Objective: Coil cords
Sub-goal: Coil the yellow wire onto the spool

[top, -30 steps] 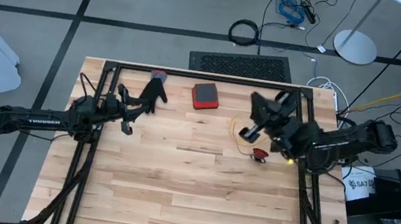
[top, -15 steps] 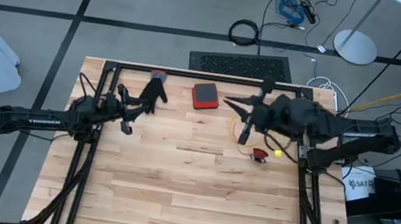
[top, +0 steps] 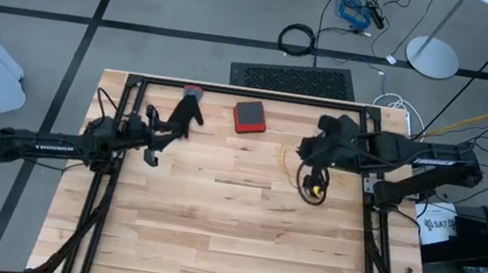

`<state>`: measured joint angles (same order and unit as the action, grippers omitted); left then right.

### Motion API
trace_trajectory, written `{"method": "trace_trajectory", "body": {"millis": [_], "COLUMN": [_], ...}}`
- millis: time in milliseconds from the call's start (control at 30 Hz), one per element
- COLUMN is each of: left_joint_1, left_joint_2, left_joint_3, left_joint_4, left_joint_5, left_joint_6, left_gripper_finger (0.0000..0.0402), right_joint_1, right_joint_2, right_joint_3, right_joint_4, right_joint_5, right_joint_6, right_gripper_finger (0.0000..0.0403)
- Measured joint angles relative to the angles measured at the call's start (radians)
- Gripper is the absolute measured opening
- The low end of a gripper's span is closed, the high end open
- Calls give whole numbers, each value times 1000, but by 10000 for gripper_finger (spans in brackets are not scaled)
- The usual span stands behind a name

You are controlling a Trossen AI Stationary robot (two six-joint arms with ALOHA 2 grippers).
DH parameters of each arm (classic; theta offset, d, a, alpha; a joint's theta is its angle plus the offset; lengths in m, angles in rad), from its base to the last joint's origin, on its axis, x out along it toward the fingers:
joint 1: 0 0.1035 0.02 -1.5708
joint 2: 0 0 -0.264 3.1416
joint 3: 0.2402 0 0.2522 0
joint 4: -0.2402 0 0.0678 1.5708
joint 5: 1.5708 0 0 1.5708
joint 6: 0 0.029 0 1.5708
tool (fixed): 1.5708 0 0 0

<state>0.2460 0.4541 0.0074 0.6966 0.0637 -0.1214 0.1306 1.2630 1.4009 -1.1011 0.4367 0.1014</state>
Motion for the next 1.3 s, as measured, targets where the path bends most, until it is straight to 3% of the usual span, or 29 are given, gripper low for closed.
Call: {"method": "trace_trajectory", "body": {"millis": [167, 333, 500, 700, 800, 1000, 1300], "left_joint_1": [-56, -117, -155, -172, -168, -130, -86], "left_joint_2": [49, 142, 261, 453, 552, 733, 930], "left_joint_3": [46, 136, 298, 523, 631, 795, 804], "left_joint_4": [87, 282, 292, 289, 187, -251, -521], "left_joint_5": [19, 87, 118, 121, 122, 120, 116], "left_joint_6": [-54, 68, 197, 240, 254, 320, 312], "left_gripper_finger": [127, 127, 127, 127, 127, 127, 127], "right_joint_1": [43, 82, 88, 87, 87, 88, 135], "right_joint_2": [-13, -13, -13, -13, -13, -13, -95], "right_joint_3": [-131, -365, -602, -807, -847, -849, -839], "right_joint_4": [6, 236, 634, 1338, 1636, 2011, 2309], "right_joint_5": [-2, -5, -13, -24, -24, -23, -23], "right_joint_6": [123, 123, 85, -74, -197, -411, -691], "right_gripper_finger": [22, 22, 22, 22, 22, 22, 22]}}
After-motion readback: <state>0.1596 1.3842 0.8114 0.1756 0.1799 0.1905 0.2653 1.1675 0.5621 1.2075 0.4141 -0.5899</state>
